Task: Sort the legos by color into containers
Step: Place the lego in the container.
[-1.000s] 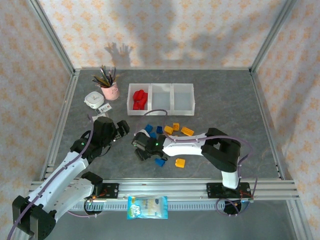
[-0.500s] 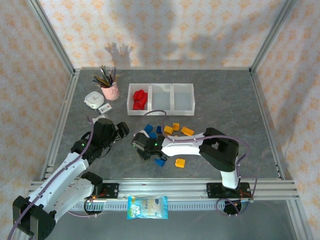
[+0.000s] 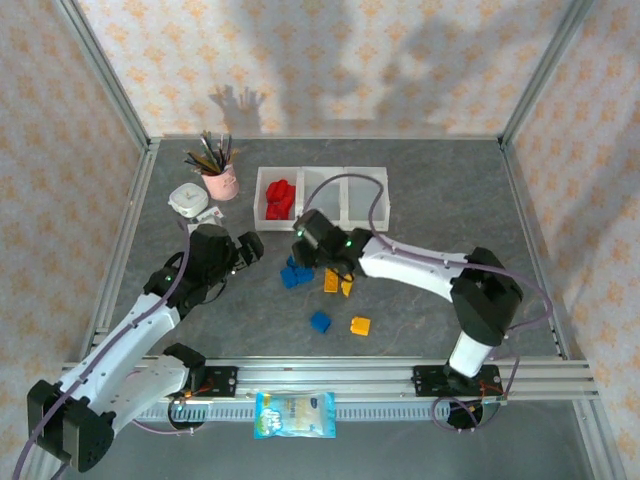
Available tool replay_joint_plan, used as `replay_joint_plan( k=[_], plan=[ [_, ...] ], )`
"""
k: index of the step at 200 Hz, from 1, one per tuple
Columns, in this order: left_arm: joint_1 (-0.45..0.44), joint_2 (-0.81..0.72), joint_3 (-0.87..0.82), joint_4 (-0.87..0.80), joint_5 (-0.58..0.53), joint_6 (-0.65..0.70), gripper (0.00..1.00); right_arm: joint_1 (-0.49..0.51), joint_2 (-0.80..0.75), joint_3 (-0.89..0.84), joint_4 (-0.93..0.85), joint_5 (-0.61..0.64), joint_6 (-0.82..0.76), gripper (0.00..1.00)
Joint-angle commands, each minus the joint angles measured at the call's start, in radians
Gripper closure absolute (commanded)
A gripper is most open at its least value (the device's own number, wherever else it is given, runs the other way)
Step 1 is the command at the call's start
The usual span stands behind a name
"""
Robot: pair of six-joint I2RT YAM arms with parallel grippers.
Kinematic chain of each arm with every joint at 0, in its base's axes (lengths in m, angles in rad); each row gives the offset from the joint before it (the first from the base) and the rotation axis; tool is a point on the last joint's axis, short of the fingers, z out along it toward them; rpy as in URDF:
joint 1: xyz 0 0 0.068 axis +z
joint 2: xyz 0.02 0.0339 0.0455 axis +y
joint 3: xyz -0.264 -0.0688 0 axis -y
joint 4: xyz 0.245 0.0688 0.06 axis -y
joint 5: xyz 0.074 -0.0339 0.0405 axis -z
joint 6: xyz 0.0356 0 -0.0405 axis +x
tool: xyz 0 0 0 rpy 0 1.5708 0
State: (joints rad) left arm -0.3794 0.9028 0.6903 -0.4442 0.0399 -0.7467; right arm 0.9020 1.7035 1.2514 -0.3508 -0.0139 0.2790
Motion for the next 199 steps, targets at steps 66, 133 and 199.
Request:
replay_joint_plan(
  k=[66,133,199],
  plan=[
    [0.002,0.25,0.092,0.322,0.106,0.046,0.01,-0.227,0.309,0.37,-0.025,0.124,-0.121,0.58],
    [0.004,0.384,0.15,0.384,0.103,0.057,0.01,-0.286,0.527,0.622,-0.064,0.161,-0.151,0.53],
    [0.004,0.359,0.152,0.373,0.099,0.061,0.01,-0.288,0.507,0.689,-0.114,0.13,-0.176,0.35]
  ],
)
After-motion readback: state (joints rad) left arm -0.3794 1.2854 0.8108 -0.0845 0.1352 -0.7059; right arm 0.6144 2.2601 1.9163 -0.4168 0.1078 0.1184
